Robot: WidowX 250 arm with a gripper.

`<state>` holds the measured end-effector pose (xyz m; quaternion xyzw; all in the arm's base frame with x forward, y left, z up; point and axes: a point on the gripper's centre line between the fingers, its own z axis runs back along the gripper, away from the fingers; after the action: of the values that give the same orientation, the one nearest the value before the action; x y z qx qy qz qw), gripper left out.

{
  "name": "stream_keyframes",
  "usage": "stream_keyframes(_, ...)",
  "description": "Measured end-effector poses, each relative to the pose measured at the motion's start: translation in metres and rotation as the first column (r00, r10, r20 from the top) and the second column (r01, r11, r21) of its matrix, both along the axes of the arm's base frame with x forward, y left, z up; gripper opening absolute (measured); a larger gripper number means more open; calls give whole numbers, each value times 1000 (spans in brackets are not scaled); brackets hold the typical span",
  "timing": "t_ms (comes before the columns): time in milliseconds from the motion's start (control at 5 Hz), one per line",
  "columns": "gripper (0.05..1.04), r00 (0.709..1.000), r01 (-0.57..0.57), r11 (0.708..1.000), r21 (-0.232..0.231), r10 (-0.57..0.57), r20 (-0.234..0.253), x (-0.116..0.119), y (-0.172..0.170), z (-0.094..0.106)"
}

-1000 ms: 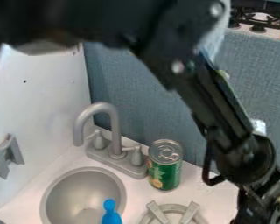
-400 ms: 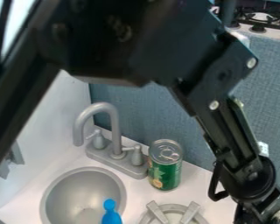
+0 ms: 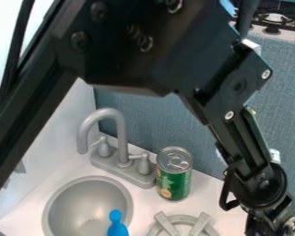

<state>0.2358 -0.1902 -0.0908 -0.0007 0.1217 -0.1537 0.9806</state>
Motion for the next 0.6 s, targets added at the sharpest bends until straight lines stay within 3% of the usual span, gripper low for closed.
stream_keyframes(200, 637, 1000, -13, 1000, -6, 13, 10, 1, 0, -1)
stream_keyframes(400, 637, 999, -40, 999, 19, 40, 27, -3, 6, 17)
stream_keyframes(600, 637, 986, -125, 990, 64, 117, 116, 5, 26, 64)
